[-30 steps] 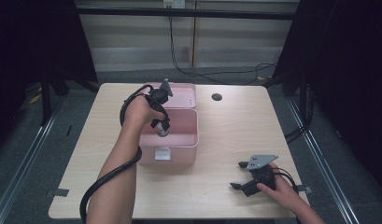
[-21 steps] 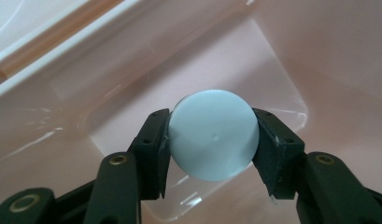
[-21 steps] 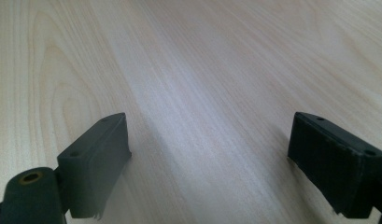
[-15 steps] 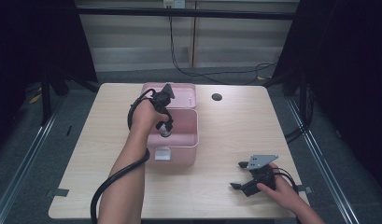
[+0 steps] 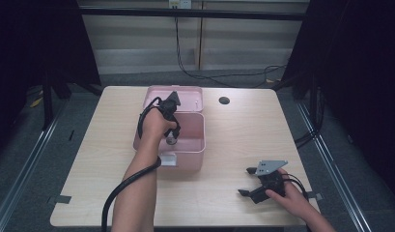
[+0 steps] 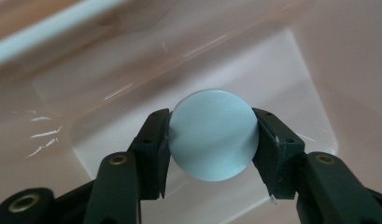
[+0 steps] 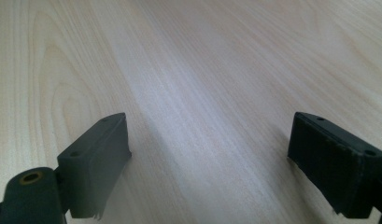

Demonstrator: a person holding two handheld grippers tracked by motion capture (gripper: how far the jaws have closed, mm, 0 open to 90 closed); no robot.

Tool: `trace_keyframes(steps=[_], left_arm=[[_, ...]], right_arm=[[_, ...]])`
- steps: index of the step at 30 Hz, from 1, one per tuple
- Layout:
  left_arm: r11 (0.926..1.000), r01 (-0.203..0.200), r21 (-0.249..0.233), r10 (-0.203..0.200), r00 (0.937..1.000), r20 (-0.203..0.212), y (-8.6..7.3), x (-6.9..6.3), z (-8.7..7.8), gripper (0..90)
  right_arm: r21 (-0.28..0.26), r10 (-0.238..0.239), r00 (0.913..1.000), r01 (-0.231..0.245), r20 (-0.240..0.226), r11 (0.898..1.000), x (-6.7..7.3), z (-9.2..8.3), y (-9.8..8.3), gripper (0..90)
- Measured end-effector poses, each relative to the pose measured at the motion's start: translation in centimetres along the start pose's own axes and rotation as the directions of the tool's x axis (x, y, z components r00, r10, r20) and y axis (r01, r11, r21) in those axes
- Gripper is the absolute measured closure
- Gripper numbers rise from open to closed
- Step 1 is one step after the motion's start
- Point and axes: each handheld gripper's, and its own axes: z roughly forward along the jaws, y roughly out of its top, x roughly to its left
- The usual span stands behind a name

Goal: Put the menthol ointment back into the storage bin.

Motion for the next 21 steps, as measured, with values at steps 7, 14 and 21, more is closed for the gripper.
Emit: trace_keyframes(steps=[7,14,21], left_arm=[[0.9991,0.04,-0.011,-0.04,0.9992,0.001,-0.1,0.5,0.9,49.9],[0.9956,0.093,-0.015,-0.093,0.9956,-0.006,-0.2,1.1,1.7,49.8],[0.9919,0.121,-0.036,-0.123,0.9921,-0.028,-0.3,1.3,2.1,49.7]], right_arm=[[0.0,0.0,1.0,0.0,0.0,1.0,0.0,0.0,0.0,12.2],[-0.002,0.0,1.0,0.0,0.001,1.0,0.0,0.0,0.0,12.1],[-0.002,0.0,1.0,0.0,0.001,1.0,0.0,0.0,0.0,12.1]])
